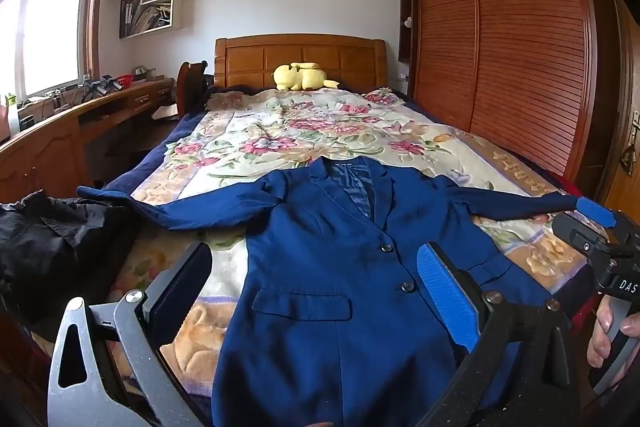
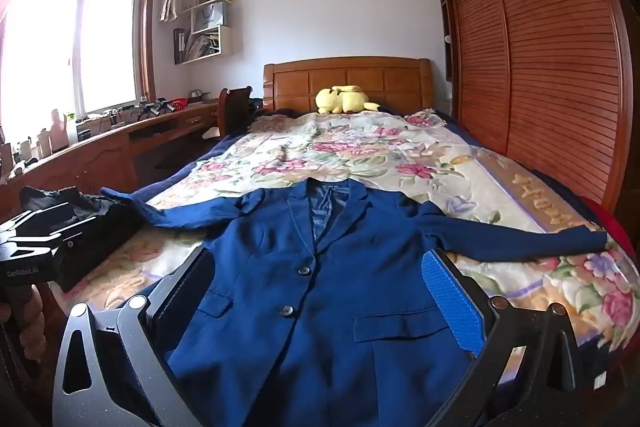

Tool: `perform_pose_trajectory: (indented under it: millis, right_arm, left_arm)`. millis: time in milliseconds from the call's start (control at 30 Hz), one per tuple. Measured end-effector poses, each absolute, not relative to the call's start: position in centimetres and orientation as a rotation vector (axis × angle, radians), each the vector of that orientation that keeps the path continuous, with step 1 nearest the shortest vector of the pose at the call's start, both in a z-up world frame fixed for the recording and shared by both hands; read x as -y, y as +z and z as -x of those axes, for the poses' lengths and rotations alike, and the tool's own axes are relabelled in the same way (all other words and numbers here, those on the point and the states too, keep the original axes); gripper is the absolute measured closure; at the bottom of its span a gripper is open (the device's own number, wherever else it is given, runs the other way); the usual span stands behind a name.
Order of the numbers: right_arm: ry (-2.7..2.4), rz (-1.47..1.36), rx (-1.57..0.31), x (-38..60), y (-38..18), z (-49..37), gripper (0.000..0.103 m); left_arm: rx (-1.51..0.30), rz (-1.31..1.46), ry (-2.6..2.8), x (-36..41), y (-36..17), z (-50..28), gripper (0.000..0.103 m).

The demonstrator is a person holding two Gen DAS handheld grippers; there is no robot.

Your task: Fold large clothes

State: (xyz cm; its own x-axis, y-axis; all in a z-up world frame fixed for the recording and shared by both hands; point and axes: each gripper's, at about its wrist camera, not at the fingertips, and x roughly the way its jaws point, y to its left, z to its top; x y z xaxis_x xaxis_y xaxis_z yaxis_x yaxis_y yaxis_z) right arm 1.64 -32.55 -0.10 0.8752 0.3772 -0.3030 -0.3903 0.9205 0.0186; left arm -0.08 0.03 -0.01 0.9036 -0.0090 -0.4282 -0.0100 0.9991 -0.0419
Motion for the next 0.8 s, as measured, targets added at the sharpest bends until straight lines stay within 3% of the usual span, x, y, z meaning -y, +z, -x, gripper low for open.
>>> perform_pose_trajectory:
  millis: [800]
  right_arm:
    - [0.402,0.017,-0.321,32.71,-0.25,-1.81,0.000]
  left_arm:
    - [-0.465,0.037,-0.002,-0.33,-0.58,-0.26,0.000]
